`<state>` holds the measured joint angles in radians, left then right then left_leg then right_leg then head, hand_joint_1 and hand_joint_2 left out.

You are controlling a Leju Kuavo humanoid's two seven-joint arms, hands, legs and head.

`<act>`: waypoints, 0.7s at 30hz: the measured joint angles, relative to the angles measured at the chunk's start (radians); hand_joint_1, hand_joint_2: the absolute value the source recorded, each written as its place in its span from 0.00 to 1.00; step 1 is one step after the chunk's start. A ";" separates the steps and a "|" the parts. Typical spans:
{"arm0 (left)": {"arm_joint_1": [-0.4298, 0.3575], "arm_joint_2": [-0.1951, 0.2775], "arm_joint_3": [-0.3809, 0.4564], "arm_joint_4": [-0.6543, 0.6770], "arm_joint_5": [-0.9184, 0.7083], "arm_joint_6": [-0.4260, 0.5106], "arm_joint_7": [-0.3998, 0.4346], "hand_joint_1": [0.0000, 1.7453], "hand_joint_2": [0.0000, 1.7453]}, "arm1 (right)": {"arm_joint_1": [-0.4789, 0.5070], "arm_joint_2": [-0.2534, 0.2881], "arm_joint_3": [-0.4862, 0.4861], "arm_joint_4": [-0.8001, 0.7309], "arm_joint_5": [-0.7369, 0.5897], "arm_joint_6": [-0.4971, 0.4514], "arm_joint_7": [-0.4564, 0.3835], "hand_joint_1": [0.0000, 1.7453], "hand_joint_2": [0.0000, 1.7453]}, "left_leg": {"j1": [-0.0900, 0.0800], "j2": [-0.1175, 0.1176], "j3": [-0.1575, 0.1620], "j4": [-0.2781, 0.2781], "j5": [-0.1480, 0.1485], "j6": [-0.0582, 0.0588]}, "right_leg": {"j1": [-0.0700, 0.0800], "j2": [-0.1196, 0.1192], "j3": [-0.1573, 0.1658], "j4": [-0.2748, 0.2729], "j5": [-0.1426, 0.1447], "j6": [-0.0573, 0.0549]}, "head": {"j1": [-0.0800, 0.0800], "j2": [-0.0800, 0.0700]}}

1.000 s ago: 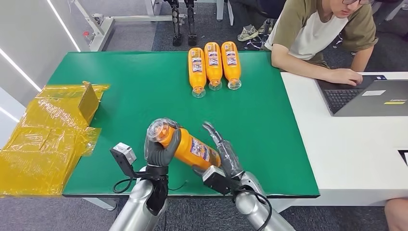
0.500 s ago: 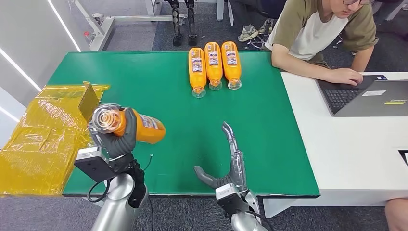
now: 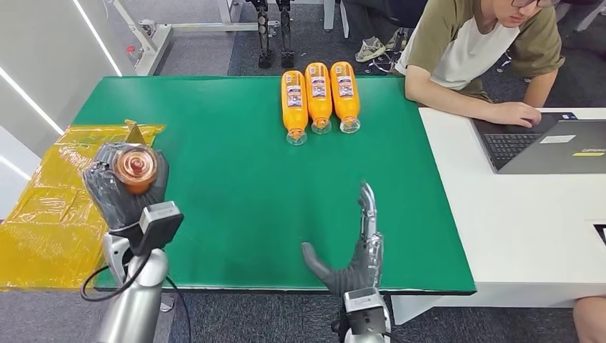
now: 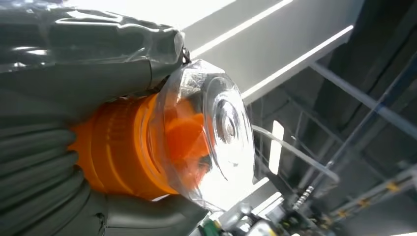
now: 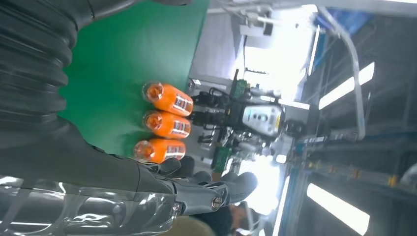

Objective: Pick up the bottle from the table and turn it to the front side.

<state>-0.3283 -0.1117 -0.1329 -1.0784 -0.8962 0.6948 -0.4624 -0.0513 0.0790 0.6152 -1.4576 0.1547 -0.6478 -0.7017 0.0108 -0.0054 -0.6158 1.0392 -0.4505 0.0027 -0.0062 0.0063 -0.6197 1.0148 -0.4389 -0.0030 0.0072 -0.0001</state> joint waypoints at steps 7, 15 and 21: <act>-0.216 0.131 0.032 0.379 -0.307 -0.002 0.239 1.00 1.00 | 0.041 0.007 0.001 -0.138 -0.133 -0.016 0.000 0.00 1.00 | 0.000 0.004 0.001 -0.001 0.003 -0.004 | 0.000 0.003 -0.002 0.002 0.003 -0.005 | 0.000 0.000; -0.329 0.177 0.005 0.651 -0.474 -0.154 0.477 1.00 1.00 | 0.038 0.016 0.001 -0.172 -0.134 -0.017 0.000 0.00 1.00 | 0.000 0.005 0.001 -0.001 0.003 -0.004 | 0.000 0.004 -0.003 0.002 0.003 -0.005 | 0.000 0.000; -0.344 0.208 -0.047 0.728 -0.586 -0.272 0.615 1.00 1.00 | 0.015 0.029 0.001 -0.166 -0.155 -0.008 0.000 0.00 1.00 | 0.000 0.005 0.000 -0.002 0.003 -0.005 | 0.000 0.005 -0.003 0.002 0.003 -0.005 | 0.000 0.000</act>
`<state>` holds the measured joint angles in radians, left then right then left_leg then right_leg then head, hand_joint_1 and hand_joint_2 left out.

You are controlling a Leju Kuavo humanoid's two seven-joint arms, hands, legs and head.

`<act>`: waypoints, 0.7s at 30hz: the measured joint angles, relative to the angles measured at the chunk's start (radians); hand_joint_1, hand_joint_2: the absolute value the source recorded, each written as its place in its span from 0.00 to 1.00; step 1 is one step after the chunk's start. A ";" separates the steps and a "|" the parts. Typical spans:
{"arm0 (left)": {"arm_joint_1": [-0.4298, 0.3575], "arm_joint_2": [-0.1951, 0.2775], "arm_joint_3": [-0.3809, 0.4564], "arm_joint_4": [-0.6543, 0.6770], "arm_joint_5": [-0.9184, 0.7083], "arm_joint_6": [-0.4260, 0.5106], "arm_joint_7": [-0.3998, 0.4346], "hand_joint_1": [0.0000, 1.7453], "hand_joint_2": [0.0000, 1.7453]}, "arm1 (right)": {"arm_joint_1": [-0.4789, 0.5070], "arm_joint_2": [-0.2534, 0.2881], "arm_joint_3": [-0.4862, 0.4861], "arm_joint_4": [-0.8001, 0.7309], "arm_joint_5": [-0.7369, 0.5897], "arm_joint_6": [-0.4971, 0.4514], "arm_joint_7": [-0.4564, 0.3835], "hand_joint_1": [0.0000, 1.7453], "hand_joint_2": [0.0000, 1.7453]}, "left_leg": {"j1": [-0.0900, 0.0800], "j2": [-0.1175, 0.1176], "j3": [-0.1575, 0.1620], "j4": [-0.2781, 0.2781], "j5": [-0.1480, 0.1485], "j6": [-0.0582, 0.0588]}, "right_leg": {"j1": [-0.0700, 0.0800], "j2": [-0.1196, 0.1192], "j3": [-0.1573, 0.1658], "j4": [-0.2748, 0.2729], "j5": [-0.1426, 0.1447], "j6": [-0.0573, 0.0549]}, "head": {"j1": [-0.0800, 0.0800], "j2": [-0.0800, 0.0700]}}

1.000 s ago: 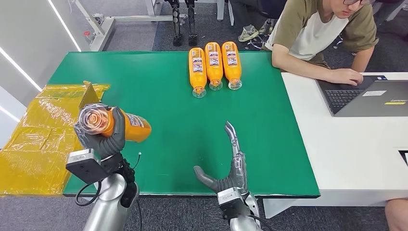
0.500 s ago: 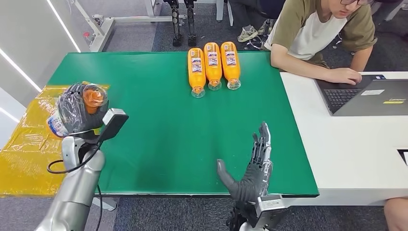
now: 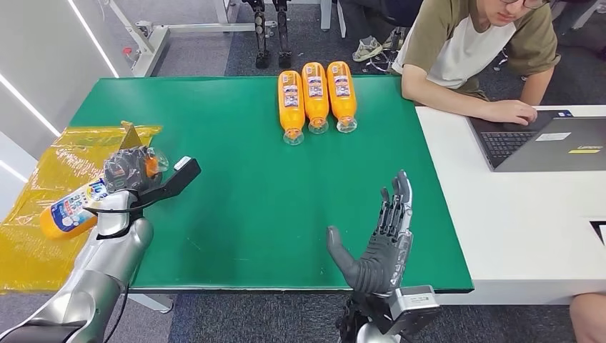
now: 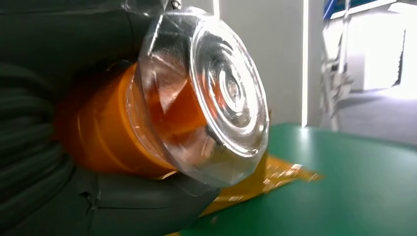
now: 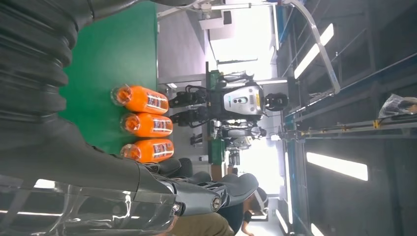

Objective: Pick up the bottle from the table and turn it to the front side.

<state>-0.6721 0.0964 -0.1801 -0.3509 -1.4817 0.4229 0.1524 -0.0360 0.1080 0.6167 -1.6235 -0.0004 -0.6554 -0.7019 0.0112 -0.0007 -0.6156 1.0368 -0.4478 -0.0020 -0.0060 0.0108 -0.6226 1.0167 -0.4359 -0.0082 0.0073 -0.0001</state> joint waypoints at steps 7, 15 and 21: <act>0.053 0.042 -0.053 0.037 -0.051 -0.008 0.003 1.00 1.00 | -0.030 0.016 0.002 0.030 -0.018 0.007 0.000 0.00 1.00 | 0.000 0.000 0.000 0.000 0.000 0.000 | 0.000 -0.001 -0.001 0.000 -0.001 -0.001 | 0.000 0.000; 0.094 0.047 -0.116 0.052 -0.085 -0.016 -0.069 1.00 1.00 | -0.052 0.028 0.009 0.060 -0.033 0.040 0.000 0.00 1.00 | 0.000 0.000 0.000 0.000 0.000 0.000 | 0.000 -0.001 -0.001 0.000 -0.001 -0.002 | 0.000 0.000; 0.122 0.029 -0.155 0.059 -0.068 0.005 -0.091 1.00 1.00 | -0.062 0.034 0.010 0.076 -0.032 0.045 0.000 0.00 1.00 | 0.000 0.000 0.000 0.000 0.000 0.000 | 0.000 -0.001 -0.001 0.000 -0.001 -0.002 | 0.000 0.000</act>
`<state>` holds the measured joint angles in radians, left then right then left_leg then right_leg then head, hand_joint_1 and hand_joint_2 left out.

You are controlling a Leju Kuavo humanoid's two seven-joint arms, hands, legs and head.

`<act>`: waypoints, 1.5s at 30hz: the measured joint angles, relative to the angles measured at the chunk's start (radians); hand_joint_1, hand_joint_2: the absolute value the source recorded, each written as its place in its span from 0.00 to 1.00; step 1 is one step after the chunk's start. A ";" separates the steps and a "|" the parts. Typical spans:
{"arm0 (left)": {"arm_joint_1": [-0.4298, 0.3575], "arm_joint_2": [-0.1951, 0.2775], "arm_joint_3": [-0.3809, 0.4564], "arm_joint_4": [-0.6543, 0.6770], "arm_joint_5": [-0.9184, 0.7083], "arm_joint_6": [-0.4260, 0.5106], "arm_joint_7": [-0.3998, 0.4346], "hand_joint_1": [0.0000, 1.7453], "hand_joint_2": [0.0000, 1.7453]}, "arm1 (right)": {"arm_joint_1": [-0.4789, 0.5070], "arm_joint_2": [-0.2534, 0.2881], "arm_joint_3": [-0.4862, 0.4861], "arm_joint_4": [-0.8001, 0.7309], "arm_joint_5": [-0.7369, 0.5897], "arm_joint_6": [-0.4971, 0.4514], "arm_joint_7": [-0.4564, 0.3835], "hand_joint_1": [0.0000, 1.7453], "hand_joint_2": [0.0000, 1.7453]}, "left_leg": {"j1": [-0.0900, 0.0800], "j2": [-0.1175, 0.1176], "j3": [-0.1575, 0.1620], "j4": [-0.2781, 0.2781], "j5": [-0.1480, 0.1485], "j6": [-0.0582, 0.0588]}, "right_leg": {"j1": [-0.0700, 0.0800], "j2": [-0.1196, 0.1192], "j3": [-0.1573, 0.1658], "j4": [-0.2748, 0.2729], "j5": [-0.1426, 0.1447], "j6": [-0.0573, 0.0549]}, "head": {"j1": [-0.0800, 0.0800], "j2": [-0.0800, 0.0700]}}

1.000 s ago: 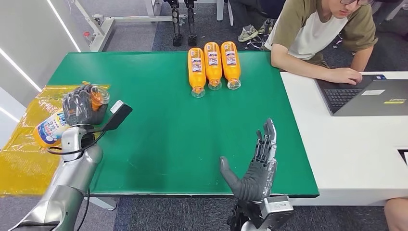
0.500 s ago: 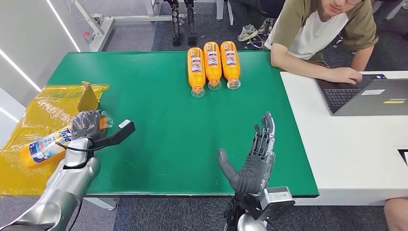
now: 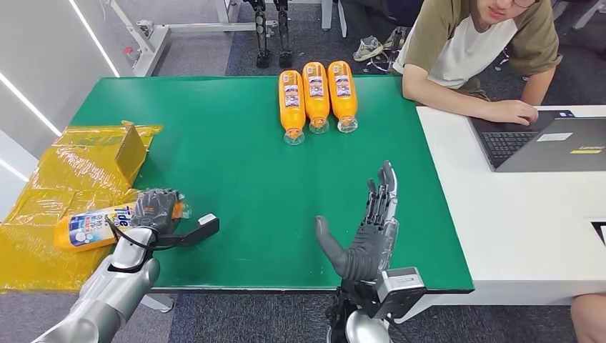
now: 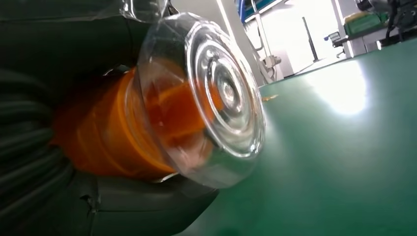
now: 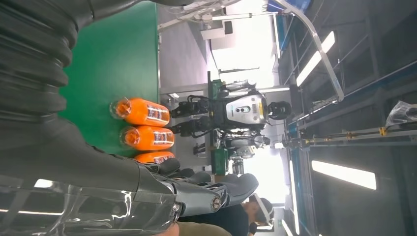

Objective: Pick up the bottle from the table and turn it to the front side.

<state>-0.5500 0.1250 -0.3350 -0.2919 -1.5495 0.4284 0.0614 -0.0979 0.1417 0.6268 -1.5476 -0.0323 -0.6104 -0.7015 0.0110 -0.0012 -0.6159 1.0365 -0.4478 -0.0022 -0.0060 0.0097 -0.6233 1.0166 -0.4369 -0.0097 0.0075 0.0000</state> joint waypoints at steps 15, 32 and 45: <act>-0.032 -0.064 0.108 0.002 0.262 -0.208 -0.140 0.00 1.00 | 0.000 0.001 -0.003 0.011 0.010 0.012 0.000 0.00 1.00 | 0.000 -0.001 0.002 0.000 0.000 0.000 | 0.000 -0.001 0.001 0.001 0.000 0.000 | 0.000 0.000; -0.087 -0.018 0.328 0.002 0.477 -0.652 -0.373 0.00 1.00 | 0.029 0.001 -0.032 0.010 0.033 0.044 0.000 0.00 1.00 | 0.000 0.000 0.006 -0.003 0.001 -0.001 | 0.000 0.000 0.003 0.002 0.000 -0.002 | 0.000 0.000; -0.105 0.076 0.411 -0.004 0.572 -0.813 -0.563 0.00 1.00 | 0.042 0.002 -0.044 -0.007 0.050 0.016 0.000 0.00 1.00 | 0.001 0.003 0.008 -0.004 0.003 -0.010 | 0.000 0.004 0.000 0.004 0.001 -0.007 | 0.000 0.000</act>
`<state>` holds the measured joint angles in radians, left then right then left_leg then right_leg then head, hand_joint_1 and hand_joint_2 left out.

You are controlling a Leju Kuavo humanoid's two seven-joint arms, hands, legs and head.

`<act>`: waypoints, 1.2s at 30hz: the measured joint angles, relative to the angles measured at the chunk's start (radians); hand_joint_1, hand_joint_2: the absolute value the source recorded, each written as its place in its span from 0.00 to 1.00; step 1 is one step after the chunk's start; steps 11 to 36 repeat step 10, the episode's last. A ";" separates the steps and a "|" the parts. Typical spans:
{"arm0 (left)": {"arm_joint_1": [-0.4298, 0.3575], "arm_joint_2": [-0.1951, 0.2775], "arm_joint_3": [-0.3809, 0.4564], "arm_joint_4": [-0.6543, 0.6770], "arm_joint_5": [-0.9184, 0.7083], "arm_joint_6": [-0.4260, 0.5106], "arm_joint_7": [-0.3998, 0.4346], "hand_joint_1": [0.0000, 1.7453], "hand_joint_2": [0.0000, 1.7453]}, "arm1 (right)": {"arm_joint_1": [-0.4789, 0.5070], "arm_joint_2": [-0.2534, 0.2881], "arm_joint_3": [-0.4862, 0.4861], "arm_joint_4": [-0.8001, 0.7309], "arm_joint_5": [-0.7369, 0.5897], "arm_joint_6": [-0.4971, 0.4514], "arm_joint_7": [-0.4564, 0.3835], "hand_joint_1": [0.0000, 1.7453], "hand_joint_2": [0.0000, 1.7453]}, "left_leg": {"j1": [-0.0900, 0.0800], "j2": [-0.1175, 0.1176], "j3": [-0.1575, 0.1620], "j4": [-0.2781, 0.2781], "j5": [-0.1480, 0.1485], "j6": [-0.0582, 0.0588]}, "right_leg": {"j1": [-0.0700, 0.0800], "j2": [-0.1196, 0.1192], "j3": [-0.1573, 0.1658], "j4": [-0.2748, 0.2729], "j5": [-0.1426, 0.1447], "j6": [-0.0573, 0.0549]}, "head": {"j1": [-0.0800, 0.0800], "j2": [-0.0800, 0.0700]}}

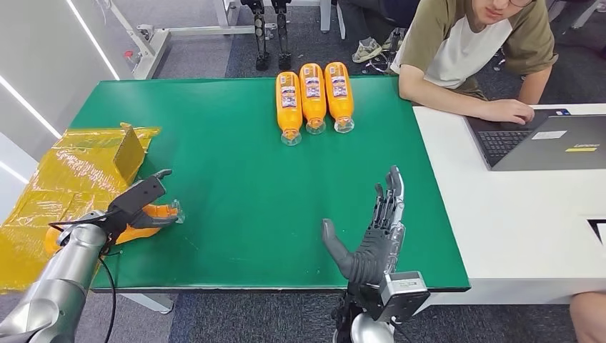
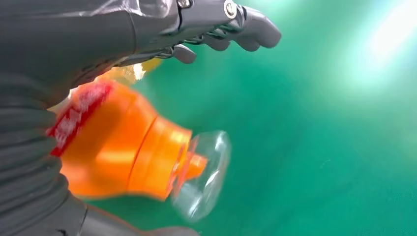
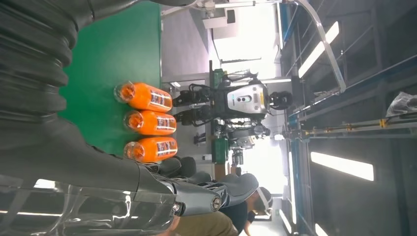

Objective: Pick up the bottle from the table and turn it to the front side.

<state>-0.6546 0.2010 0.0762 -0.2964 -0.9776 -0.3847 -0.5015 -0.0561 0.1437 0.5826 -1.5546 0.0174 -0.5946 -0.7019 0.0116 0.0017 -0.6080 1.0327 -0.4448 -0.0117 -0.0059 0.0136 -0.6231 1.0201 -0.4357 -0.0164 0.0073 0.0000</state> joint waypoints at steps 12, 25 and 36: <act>-0.022 -0.021 -0.032 -0.182 0.320 0.183 -0.200 0.00 1.00 | 0.031 -0.002 -0.016 -0.018 0.016 0.025 0.000 0.00 1.00 | 0.000 -0.001 -0.003 0.000 0.000 0.000 | 0.000 -0.001 -0.001 0.000 0.000 0.000 | 0.000 0.000; -0.022 -0.021 -0.032 -0.182 0.320 0.183 -0.200 0.00 1.00 | 0.031 -0.002 -0.016 -0.018 0.016 0.025 0.000 0.00 1.00 | 0.000 -0.001 -0.003 0.000 0.000 0.000 | 0.000 -0.001 -0.001 0.000 0.000 0.000 | 0.000 0.000; -0.022 -0.021 -0.032 -0.182 0.320 0.183 -0.200 0.00 1.00 | 0.031 -0.002 -0.016 -0.018 0.016 0.025 0.000 0.00 1.00 | 0.000 -0.001 -0.003 0.000 0.000 0.000 | 0.000 -0.001 -0.001 0.000 0.000 0.000 | 0.000 0.000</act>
